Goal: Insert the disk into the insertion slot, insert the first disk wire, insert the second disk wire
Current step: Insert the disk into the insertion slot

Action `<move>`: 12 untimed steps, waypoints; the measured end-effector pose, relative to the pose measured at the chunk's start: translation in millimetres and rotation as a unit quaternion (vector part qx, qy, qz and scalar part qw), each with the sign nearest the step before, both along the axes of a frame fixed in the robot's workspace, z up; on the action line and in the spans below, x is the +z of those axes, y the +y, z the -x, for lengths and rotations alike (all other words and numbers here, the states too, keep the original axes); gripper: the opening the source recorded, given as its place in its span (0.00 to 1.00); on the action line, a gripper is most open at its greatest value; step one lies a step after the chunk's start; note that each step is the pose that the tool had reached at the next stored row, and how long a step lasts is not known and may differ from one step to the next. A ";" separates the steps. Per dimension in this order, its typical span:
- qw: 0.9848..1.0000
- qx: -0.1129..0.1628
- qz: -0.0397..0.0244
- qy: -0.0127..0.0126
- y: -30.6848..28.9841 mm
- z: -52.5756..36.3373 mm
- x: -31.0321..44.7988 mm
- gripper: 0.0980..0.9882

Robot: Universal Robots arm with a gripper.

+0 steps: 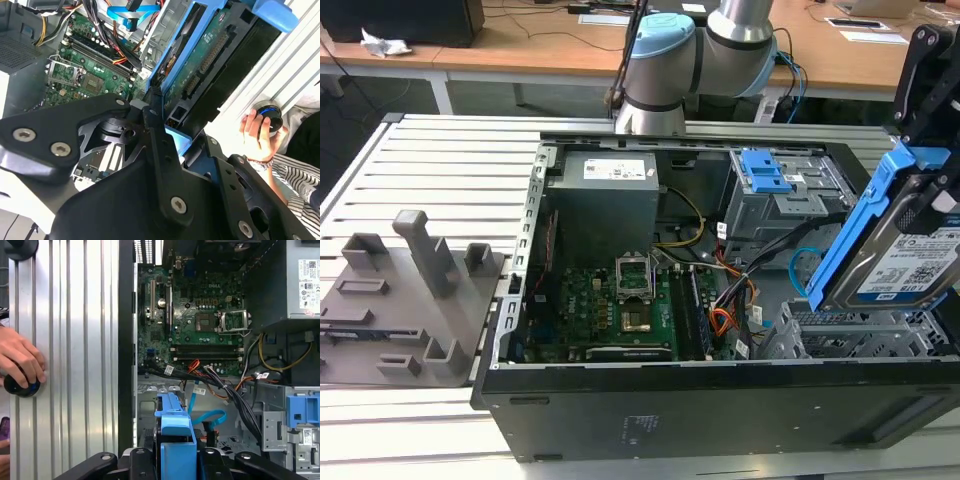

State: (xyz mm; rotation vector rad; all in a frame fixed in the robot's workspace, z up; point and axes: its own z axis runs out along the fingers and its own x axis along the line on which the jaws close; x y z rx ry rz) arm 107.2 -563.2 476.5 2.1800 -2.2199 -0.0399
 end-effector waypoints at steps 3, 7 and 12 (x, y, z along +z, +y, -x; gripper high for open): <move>1.000 0.000 0.000 0.000 0.0 0.0 -5.5 0.30; 1.000 0.000 0.000 0.000 0.0 0.0 -12.8 0.30; 1.000 0.000 0.000 0.000 5.6 -1.1 -20.7 0.30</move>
